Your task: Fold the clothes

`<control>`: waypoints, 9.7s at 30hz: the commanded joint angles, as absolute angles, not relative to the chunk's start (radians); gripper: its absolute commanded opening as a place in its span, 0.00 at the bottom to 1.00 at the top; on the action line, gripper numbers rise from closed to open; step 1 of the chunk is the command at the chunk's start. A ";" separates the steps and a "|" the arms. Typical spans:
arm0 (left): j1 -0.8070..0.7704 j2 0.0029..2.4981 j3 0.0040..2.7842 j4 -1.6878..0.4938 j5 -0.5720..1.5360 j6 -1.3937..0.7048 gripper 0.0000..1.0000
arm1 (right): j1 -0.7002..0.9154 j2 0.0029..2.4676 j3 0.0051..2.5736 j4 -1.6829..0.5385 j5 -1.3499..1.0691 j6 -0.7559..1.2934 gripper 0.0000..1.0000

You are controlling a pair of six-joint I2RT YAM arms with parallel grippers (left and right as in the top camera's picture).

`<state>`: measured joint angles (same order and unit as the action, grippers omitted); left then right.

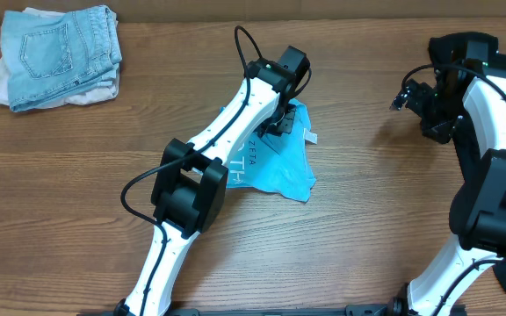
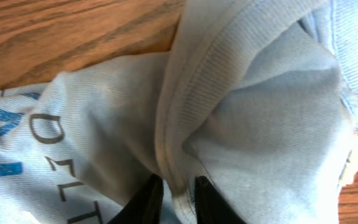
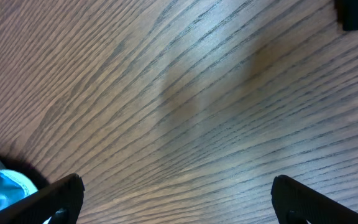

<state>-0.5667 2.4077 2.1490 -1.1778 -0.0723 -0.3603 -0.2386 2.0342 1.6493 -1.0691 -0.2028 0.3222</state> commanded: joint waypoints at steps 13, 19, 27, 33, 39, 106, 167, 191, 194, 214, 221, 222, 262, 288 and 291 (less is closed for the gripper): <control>-0.559 2.414 2.111 -1.168 -0.086 -0.355 0.04 | -0.235 2.005 1.669 -1.066 -0.204 0.329 1.00; -0.564 2.414 2.204 -1.230 -0.076 -0.355 0.04 | -0.235 2.005 1.669 -1.066 -0.204 0.329 1.00; -0.564 2.414 2.287 -1.259 -0.007 -0.332 0.04 | -0.235 2.005 1.669 -1.066 -0.204 0.329 1.00; -0.567 2.415 2.263 -1.252 0.072 -0.332 0.06 | -0.235 2.005 1.669 -1.066 -0.204 0.329 1.00; -0.590 2.415 2.214 -1.202 0.079 -0.333 0.19 | -0.235 2.005 1.669 -1.066 -0.204 0.329 1.00; -0.595 2.412 2.285 -1.342 0.273 -0.321 0.04 | -0.235 2.005 1.669 -1.066 -0.204 0.329 1.00; -0.601 2.416 2.099 -1.219 -0.051 -0.382 0.34 | -0.235 2.005 1.669 -1.066 -0.204 0.329 1.00; -0.588 2.416 2.098 -1.174 0.013 -0.381 0.16 | -0.235 2.005 1.669 -1.055 -0.203 0.329 1.00; -0.582 2.416 2.098 -1.177 0.011 -0.382 0.15 | -0.235 2.005 1.669 -1.052 -0.203 0.329 1.00; -0.575 2.416 2.097 -1.181 -0.010 -0.382 0.06 | -0.235 2.005 1.669 -1.052 -0.203 0.329 1.00; -0.575 2.416 2.098 -1.181 -0.010 -0.382 0.04 | -0.235 2.005 1.669 -1.052 -0.203 0.329 1.00; -0.575 2.414 2.099 -1.185 -0.010 -0.382 0.04 | -0.235 2.005 1.669 -1.052 -0.203 0.329 1.00; -0.549 2.412 2.566 -1.462 0.045 -0.326 1.00 | -0.235 2.005 1.669 -1.052 -0.203 0.329 1.00; -0.049 2.395 2.380 -1.668 0.378 -0.117 1.00 | -0.235 2.005 1.669 -1.052 -0.203 0.329 1.00; -0.064 2.352 2.380 -1.684 0.221 -0.204 0.99 | -0.235 2.005 1.669 -1.052 -0.203 0.329 1.00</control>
<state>-0.0452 2.4104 2.3817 -1.6737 0.3389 -0.1555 -0.2386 2.0342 1.6493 -1.0573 -0.2028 0.3222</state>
